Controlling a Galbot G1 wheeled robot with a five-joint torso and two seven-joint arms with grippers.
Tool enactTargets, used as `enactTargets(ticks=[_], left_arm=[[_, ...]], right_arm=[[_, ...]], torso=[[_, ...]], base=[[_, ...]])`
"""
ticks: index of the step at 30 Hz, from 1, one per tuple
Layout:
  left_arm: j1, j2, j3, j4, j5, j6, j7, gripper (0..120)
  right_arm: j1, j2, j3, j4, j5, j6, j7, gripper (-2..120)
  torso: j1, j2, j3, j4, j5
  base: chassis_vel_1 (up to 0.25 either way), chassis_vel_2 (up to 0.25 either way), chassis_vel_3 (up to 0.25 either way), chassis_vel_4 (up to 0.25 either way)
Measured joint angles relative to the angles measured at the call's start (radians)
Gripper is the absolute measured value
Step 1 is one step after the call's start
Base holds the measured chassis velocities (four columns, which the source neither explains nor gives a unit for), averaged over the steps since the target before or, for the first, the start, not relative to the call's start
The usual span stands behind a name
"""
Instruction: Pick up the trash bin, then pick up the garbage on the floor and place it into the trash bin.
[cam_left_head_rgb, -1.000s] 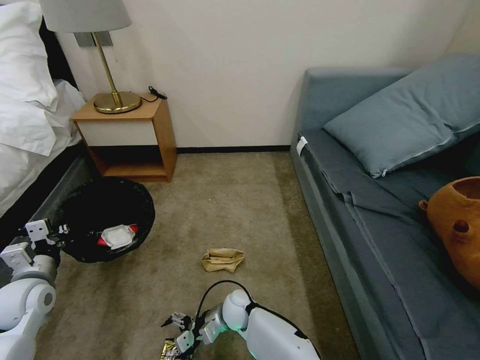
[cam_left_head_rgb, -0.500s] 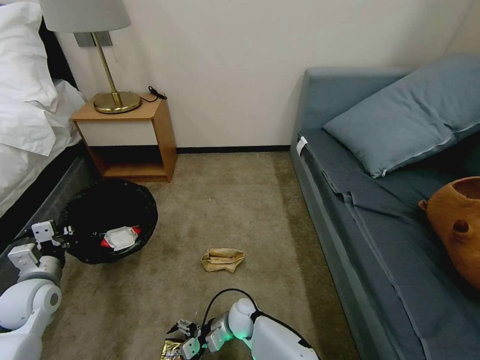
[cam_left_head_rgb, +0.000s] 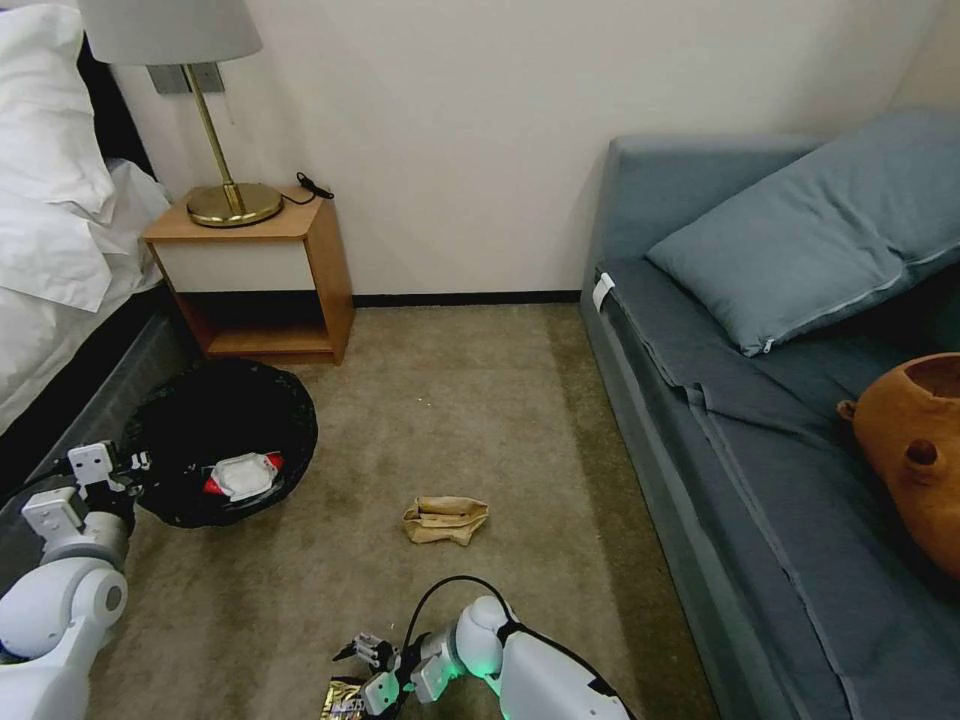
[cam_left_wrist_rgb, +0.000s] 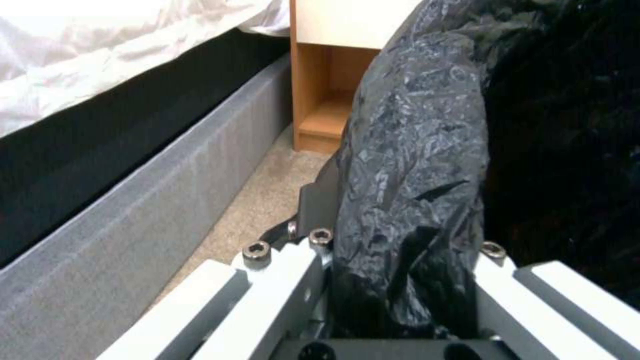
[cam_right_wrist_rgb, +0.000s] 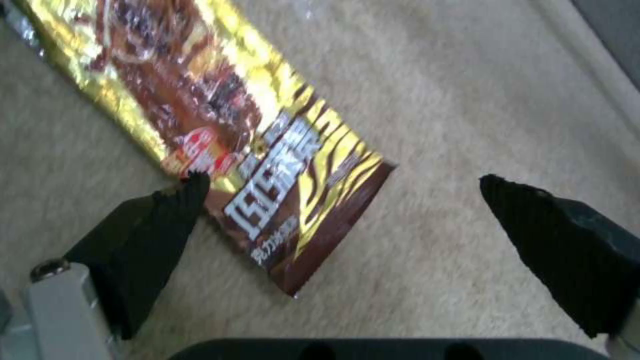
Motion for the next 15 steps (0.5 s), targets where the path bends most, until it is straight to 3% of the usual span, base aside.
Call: enactTargets(ticks=[15], left_arm=[[0.001, 0.008, -0.001, 0.003, -0.004, -0.005, 0.004, 3]], right_arm=[[-0.004, 0.001, -0.006, -0.023, -0.018, 0.005, 0.009, 100]], torso=[[0.0, 0.0, 0.0, -0.0001, 0.0001]], base=[[0.0, 0.0, 0.0, 0.0]])
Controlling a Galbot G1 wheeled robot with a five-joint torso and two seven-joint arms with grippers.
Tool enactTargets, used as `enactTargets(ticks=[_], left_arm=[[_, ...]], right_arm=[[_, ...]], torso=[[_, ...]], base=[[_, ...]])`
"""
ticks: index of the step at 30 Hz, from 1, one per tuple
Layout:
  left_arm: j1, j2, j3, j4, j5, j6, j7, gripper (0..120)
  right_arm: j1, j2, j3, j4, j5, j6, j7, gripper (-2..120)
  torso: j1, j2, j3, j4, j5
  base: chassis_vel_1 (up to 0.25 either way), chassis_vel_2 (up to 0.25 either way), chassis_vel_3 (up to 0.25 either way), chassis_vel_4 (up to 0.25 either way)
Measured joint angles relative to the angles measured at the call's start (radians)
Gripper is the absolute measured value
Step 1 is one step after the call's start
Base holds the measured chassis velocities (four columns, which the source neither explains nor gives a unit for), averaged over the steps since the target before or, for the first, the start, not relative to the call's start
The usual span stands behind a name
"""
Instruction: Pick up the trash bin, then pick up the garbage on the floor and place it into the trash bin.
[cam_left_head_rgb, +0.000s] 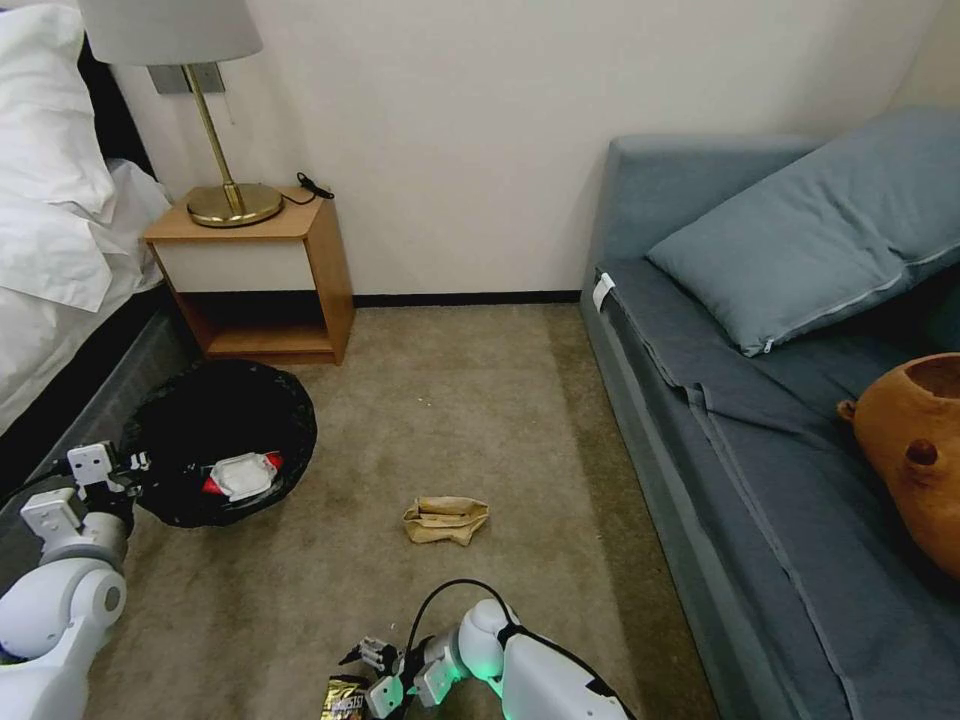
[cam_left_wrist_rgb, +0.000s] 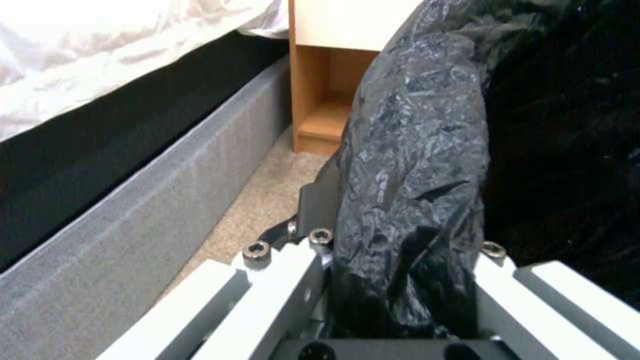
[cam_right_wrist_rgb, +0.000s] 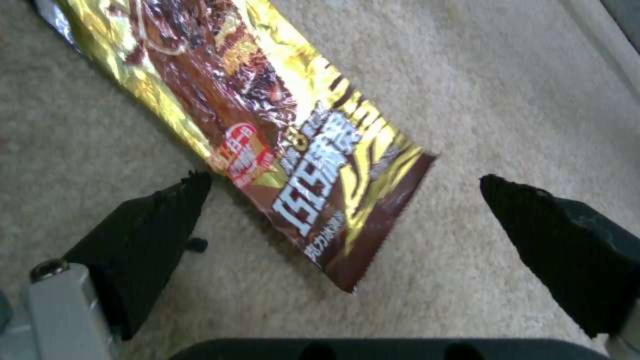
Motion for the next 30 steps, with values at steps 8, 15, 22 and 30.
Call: enactTargets(ticks=[8, 15, 22, 30], left_arm=[[0.0, 0.006, -0.008, 0.0, -0.003, -0.003, 0.0, 3], [0.002, 0.009, -0.014, 0.003, -0.007, -0.005, 0.0, 3], [-0.007, 0.001, -0.008, 0.008, -0.004, -0.008, 0.0, 3], [-0.011, 0.002, -0.007, 0.016, -0.003, -0.011, 0.0, 3]], right_arm=[[-0.005, -0.001, -0.016, 0.0, 0.001, 0.003, 0.007, 100], [-0.008, -0.002, -0.028, 0.016, 0.001, 0.003, 0.008, 100], [-0.017, -0.003, -0.032, 0.027, 0.001, 0.003, 0.006, 99], [-0.023, -0.003, -0.038, 0.035, 0.001, 0.005, 0.005, 74]], torso=[[0.0, 0.0, 0.0, -0.0001, -0.0004], [0.0, 0.0, 0.0, -0.0002, -0.0009], [0.0, 0.0, 0.0, -0.0003, -0.0009], [0.0, 0.0, 0.0, -0.0004, -0.0008]], base=[[0.0, 0.0, 0.0, 0.0], [0.0, 0.0, 0.0, 0.0], [0.0, 0.0, 0.0, 0.0], [0.0, 0.0, 0.0, 0.0]])
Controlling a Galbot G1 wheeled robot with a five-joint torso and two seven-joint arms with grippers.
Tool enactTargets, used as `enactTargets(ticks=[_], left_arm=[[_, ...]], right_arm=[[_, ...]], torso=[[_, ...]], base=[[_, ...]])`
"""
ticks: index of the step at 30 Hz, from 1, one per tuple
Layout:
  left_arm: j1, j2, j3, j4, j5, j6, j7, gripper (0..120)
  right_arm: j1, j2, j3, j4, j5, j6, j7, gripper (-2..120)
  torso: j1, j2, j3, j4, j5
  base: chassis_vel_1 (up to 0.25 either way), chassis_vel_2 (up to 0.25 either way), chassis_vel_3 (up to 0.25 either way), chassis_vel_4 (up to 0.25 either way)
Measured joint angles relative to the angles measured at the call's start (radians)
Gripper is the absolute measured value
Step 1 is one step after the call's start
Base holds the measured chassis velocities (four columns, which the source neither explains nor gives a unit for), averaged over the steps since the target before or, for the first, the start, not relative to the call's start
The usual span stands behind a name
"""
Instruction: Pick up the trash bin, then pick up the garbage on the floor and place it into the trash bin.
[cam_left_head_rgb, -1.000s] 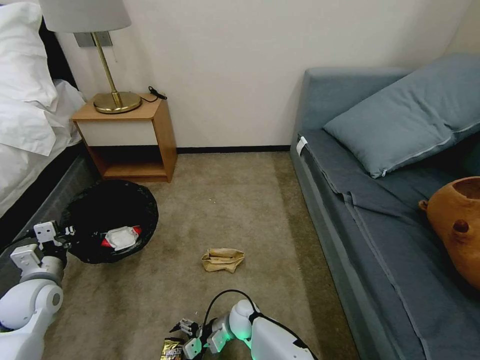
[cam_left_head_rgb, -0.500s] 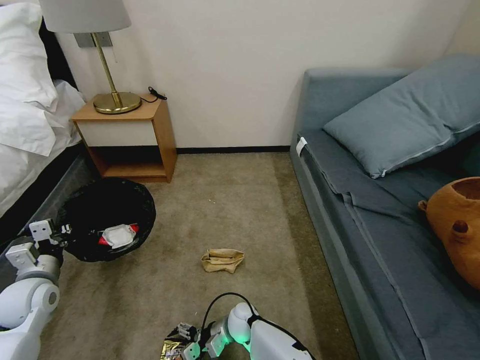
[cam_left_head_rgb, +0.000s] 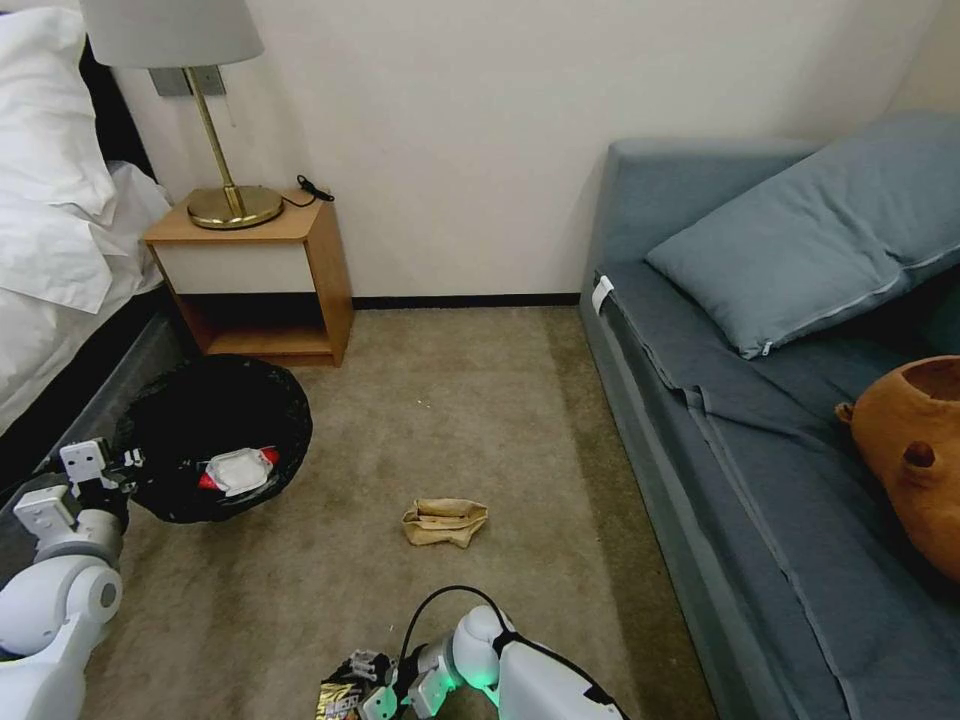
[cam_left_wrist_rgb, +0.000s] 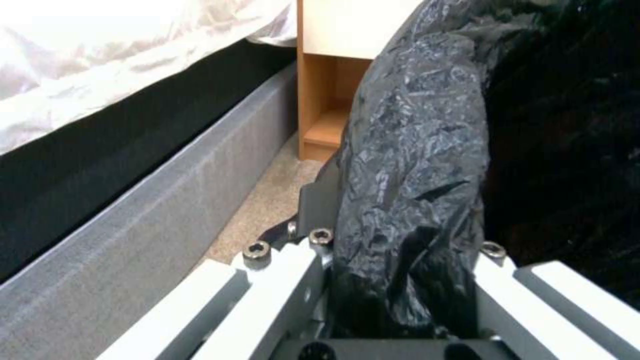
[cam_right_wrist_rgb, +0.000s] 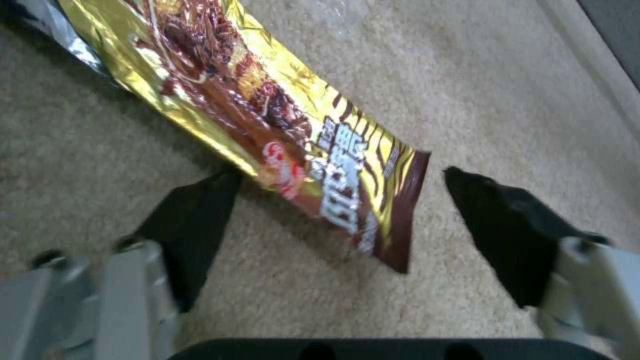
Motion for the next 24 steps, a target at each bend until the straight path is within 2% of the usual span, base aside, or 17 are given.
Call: enactTargets(ticks=[2, 6, 8, 9, 13, 15, 17, 18, 20, 24], left_arm=[[0.0, 0.0, 0.0, 0.004, 0.0, -0.002, 0.0, 3], [-0.001, -0.001, 0.0, 0.007, 0.001, -0.003, 0.001, 3], [-0.003, -0.002, 0.002, 0.014, 0.002, -0.005, 0.003, 3], [-0.003, -0.002, 0.002, 0.014, 0.002, -0.005, 0.003, 3], [-0.01, -0.003, 0.005, 0.018, 0.003, -0.006, 0.004, 3], [-0.013, -0.002, 0.007, 0.018, 0.004, -0.006, 0.004, 3], [-0.022, -0.002, 0.013, 0.018, 0.004, -0.006, 0.004, 3], [-0.022, -0.002, 0.013, 0.018, 0.004, -0.006, 0.004, 3], [-0.028, -0.003, 0.02, 0.018, 0.007, -0.005, 0.002, 3], [-0.038, -0.006, 0.028, 0.02, 0.014, -0.003, 0.0, 3]], right_arm=[[0.007, 0.0, -0.005, -0.001, 0.0, 0.002, -0.001, 62], [0.011, 0.001, -0.008, -0.001, 0.0, 0.004, -0.002, 54], [0.016, 0.002, -0.013, 0.006, 0.0, 0.007, -0.004, 41], [0.016, 0.002, -0.013, 0.006, 0.0, 0.007, -0.004, 41], [0.022, 0.004, -0.018, 0.02, 0.003, 0.011, -0.007, 24], [0.024, 0.005, -0.02, 0.024, 0.006, 0.011, -0.007, 22], [0.032, 0.005, -0.018, 0.03, 0.011, 0.012, -0.008, 7], [0.032, 0.005, -0.018, 0.03, 0.011, 0.012, -0.008, 7], [0.039, 0.004, -0.008, 0.031, 0.019, 0.012, -0.009, 0], [0.057, 0.004, 0.0, 0.02, 0.069, 0.004, -0.025, 0]], torso=[[0.0, 0.0, 0.0, 0.0, 0.0003], [0.0, 0.0, 0.0, 0.0004, 0.0011], [0.0, 0.0, 0.0, 0.0007, 0.0015], [0.0, 0.0, 0.0, 0.0007, 0.0015], [0.0, -0.001, 0.0, 0.001, 0.0021], [0.0, -0.001, 0.0, 0.0012, 0.0023], [0.0, -0.001, 0.0, 0.0009, 0.0021], [0.0, -0.001, 0.0, 0.0009, 0.0021], [0.0, -0.001, 0.0, 0.0007, 0.0016], [0.0, -0.001, 0.0, 0.0006, 0.0012]], base=[[0.0, 0.0, 0.0, 0.0], [0.0, 0.0, 0.0, 0.0], [0.0, 0.0, 0.0, 0.0], [0.0, 0.0, 0.0, 0.0], [0.0, 0.0, 0.0, 0.0], [0.0, 0.0, 0.0, 0.0], [0.0, 0.0, 0.0, 0.0], [0.0, 0.0, 0.0, 0.0], [0.0, 0.0, 0.0, 0.0], [0.0, 0.0, 0.0, 0.0]])
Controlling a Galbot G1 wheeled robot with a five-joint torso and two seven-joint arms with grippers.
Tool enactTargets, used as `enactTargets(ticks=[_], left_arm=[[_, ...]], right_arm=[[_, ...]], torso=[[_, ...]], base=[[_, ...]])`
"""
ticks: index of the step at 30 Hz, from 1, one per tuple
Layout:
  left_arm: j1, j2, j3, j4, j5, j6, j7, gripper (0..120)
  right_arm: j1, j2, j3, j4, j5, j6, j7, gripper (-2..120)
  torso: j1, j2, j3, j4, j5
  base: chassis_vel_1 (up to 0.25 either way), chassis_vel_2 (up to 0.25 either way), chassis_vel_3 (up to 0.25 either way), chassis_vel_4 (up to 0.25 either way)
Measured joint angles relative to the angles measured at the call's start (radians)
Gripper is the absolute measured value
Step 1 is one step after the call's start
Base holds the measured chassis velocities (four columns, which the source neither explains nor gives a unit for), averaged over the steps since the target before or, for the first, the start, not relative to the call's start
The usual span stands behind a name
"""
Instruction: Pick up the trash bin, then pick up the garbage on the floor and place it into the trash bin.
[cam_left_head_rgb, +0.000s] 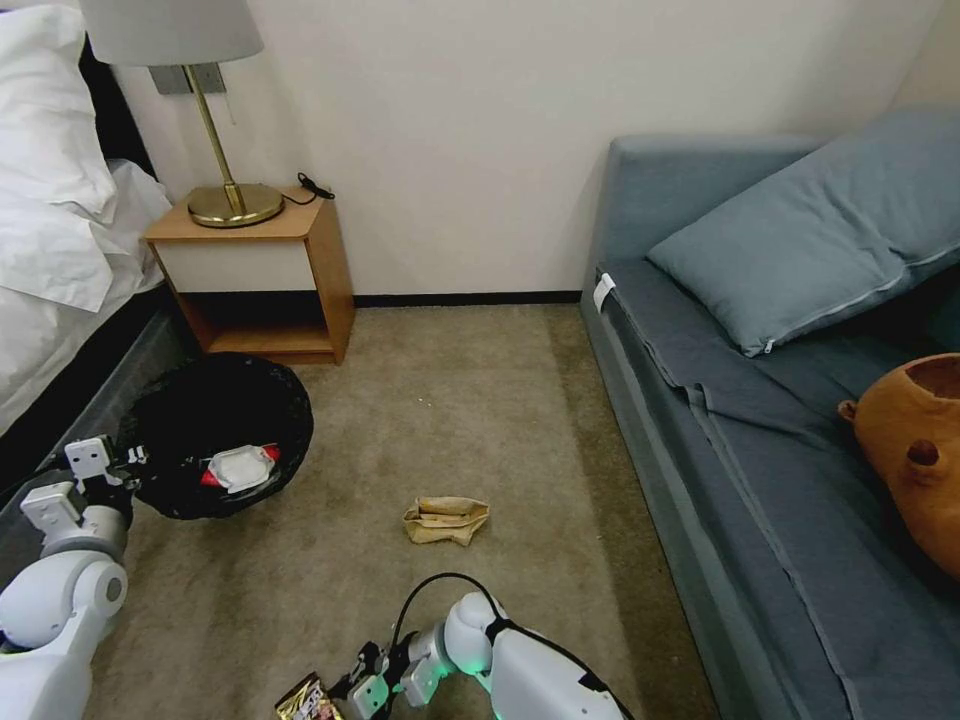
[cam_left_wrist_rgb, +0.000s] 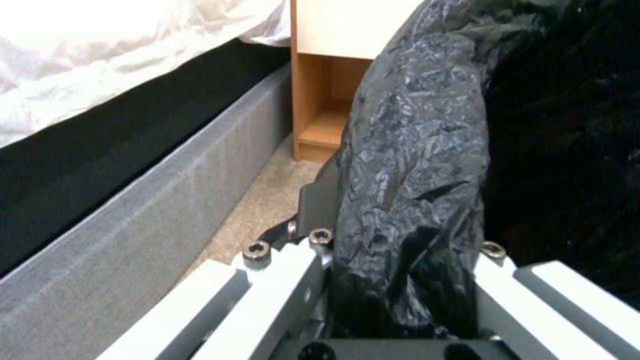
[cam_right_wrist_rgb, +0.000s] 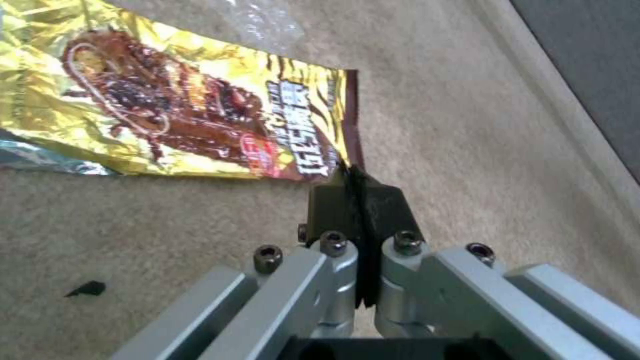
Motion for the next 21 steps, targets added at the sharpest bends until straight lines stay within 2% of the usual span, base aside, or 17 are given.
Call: enactTargets(ticks=[4, 6, 7, 10, 11, 13, 14, 16, 17, 20, 21], left_arm=[[-0.003, -0.002, 0.005, 0.0, 0.002, 0.003, 0.0, 3], [-0.004, 0.001, 0.008, -0.002, 0.0, 0.011, 0.0, 3], [-0.004, 0.001, 0.008, -0.002, 0.0, 0.011, 0.0, 3], [-0.01, 0.018, 0.004, -0.013, -0.019, 0.021, 0.001, 3], [-0.01, 0.018, 0.004, -0.013, -0.019, 0.021, 0.001, 3], [-0.024, 0.034, -0.006, -0.018, -0.043, 0.029, 0.001, 3], [-0.024, 0.034, -0.006, -0.018, -0.043, 0.029, 0.001, 3], [-0.037, 0.041, -0.012, -0.023, -0.065, 0.035, 0.0, 3], [-0.037, 0.041, -0.012, -0.023, -0.065, 0.035, 0.0, 3], [-0.047, 0.038, -0.012, -0.03, -0.076, 0.038, 0.001, 3], [-0.047, 0.038, -0.012, -0.03, -0.076, 0.038, 0.001, 3]], right_arm=[[0.014, -0.008, -0.008, -0.007, 0.073, -0.024, -0.026, 0], [0.037, -0.033, -0.05, -0.015, 0.218, -0.089, -0.064, 0], [0.037, -0.033, -0.05, -0.015, 0.218, -0.089, -0.064, 0], [0.068, -0.055, -0.115, -0.032, 0.423, -0.178, -0.112, 0], [0.068, -0.055, -0.115, -0.032, 0.423, -0.178, -0.112, 0], [0.092, -0.065, -0.177, -0.038, 0.551, -0.24, -0.159, 0], [0.092, -0.065, -0.177, -0.038, 0.551, -0.24, -0.159, 0], [0.114, -0.06, -0.218, -0.045, 0.615, -0.273, -0.182, 10], [0.114, -0.06, -0.218, -0.045, 0.615, -0.273, -0.182, 10], [0.134, -0.029, -0.262, -0.072, 0.664, -0.29, -0.192, 25], [0.134, -0.029, -0.262, -0.072, 0.664, -0.29, -0.192, 25]], torso=[[0.0, 0.0, 0.0, 0.0, -0.0002], [0.0, 0.0, 0.0, -0.0001, -0.0006], [0.0, 0.0, 0.0, -0.0001, -0.0006], [0.0, 0.0, 0.0, -0.0002, -0.0005], [0.0, 0.0, 0.0, -0.0002, -0.0005], [0.0, 0.0, 0.0, -0.0002, -0.0006], [0.0, 0.0, 0.0, -0.0002, -0.0006], [0.0, 0.0, 0.0, -0.0002, -0.0005], [0.0, 0.0, 0.0, -0.0002, -0.0005], [0.0, 0.0, 0.0, -0.0003, -0.0003], [0.0, 0.0, 0.0, -0.0003, -0.0003]], base=[[0.0, 0.0, 0.0, 0.0], [0.0, 0.0, 0.0, 0.0], [0.0, 0.0, 0.0, 0.0], [0.0, 0.0, 0.0, 0.0], [0.0, 0.0, 0.0, 0.0], [0.0, 0.0, 0.0, 0.0], [0.0, 0.0, 0.0, 0.0], [0.0, 0.0, 0.0, 0.0], [0.0, 0.0, 0.0, 0.0], [0.0, 0.0, 0.0, 0.0], [0.0, 0.0, 0.0, 0.0]])
